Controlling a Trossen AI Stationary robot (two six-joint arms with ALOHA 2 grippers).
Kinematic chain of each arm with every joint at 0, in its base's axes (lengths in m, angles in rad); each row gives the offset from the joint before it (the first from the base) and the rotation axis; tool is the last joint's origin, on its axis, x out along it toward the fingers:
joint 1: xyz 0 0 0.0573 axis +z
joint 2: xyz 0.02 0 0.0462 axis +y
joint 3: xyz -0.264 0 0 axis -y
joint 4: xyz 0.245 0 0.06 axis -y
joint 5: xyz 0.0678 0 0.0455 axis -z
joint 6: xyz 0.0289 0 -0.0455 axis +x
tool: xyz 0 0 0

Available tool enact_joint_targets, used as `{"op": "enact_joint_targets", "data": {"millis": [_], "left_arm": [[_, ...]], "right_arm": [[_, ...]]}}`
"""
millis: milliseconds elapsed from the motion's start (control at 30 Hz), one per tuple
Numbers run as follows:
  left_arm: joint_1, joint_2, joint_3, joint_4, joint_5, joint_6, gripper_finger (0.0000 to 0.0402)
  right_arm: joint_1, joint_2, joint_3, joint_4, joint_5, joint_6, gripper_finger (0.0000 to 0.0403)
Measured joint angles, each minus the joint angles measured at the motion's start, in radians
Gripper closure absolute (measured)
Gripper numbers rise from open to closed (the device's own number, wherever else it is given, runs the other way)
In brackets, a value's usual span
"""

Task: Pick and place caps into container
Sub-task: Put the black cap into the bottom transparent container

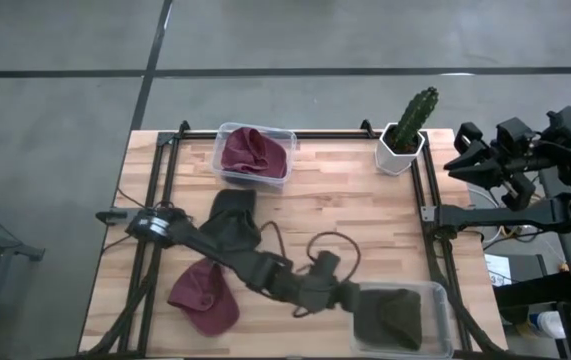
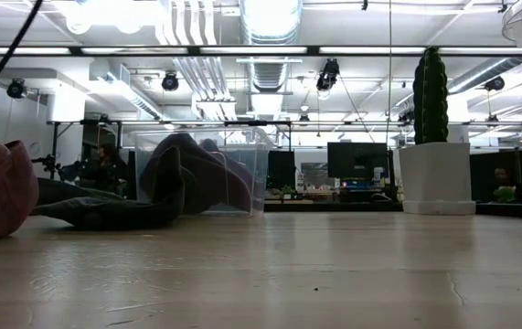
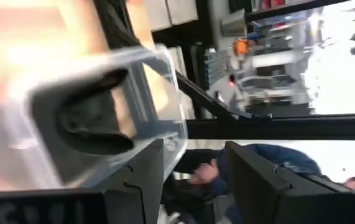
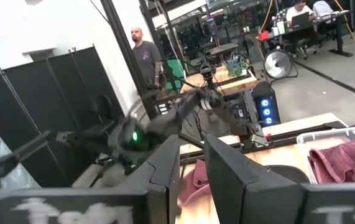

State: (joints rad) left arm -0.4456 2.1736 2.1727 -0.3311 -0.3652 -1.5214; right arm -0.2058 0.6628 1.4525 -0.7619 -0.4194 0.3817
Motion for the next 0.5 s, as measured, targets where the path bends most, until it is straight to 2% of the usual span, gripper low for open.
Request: {"op": "enact_joint_targets", "data": {"millis": [100, 200, 333, 500], "left_arm": [[-0.003, -0.067, -0.002, -0.176, -0.047, 0.006, 0.0241], [-0.014, -0.132, -0.021, -0.374, -0.153, -0.083, 0.0241], [-0.024, -0.231, -0.076, -0.583, -0.230, -0.165, 0.0241], [-0.034, -0.360, -0.208, -0.662, -0.233, -0.263, 0.0241]], "right_arm": [[0.000, 0.000, 0.000, -0.013, 0.000, 0.000, 0.0335], [0.000, 0.000, -0.001, -0.030, 0.000, -0.001, 0.0335], [0.000, 0.000, -0.002, -0.051, 0.000, -0.021, 0.0335], [0.000, 0.000, -0.002, -0.053, 0.000, -0.023, 0.0335]]}}
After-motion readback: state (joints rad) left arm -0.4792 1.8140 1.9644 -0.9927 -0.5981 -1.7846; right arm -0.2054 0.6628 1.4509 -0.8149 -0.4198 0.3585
